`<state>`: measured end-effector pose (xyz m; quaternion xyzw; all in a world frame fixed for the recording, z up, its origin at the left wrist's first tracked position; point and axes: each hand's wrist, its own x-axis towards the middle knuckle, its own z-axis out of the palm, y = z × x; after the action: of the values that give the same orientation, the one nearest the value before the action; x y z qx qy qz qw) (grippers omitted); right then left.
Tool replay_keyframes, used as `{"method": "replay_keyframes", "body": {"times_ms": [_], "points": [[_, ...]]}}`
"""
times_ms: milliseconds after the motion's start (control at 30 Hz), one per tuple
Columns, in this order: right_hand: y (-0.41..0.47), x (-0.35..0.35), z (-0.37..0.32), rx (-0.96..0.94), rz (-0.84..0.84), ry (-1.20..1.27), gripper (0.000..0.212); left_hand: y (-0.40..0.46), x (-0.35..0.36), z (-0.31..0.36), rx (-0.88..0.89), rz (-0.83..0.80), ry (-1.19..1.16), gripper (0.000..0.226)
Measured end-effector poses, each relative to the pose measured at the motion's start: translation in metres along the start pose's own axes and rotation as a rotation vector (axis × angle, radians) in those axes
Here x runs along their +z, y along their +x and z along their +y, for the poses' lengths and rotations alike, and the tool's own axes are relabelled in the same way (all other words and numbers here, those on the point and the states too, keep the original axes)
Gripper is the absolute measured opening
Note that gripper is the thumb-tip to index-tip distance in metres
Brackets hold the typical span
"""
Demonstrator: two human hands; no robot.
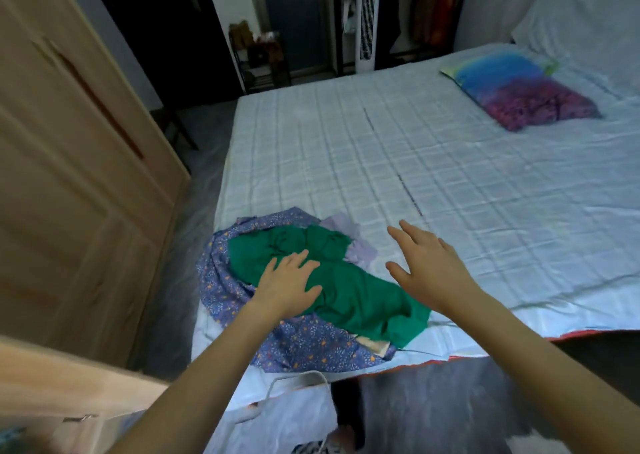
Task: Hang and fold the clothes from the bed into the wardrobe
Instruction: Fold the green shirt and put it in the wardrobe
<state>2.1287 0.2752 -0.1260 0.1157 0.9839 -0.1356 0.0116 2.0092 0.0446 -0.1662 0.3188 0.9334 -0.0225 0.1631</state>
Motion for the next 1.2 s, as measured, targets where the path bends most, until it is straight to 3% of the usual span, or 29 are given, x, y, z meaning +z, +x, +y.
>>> {"method": "replay_keyframes", "body": {"times_ms": [367, 533, 733, 933, 1067, 1200], "points": [[0.164, 0.035, -0.010, -0.064, -0.140, -0.006, 0.060, 0.125, 0.021, -0.084, -0.111, -0.055, -0.180, 0.058], [0.218, 0.059, -0.022, -0.107, -0.220, -0.016, 0.053, 0.180, 0.042, -0.121, -0.178, -0.196, -0.233, 0.053], [0.266, 0.099, -0.029, -0.178, -0.353, -0.026, 0.058, 0.218, 0.084, -0.148, -0.259, -0.354, -0.362, 0.059], [0.319, 0.128, -0.030, -0.254, -0.416, -0.014, 0.056, 0.252, 0.110, -0.160, -0.333, -0.419, -0.336, 0.055], [0.347, 0.151, -0.031, -0.266, -0.506, 0.062, 0.057, 0.262, 0.135, -0.165, -0.467, -0.330, -0.316, 0.065], [0.371, 0.176, -0.034, -0.314, -0.596, 0.135, 0.061, 0.269, 0.149, -0.172, -0.496, -0.343, -0.133, 0.042]]}}
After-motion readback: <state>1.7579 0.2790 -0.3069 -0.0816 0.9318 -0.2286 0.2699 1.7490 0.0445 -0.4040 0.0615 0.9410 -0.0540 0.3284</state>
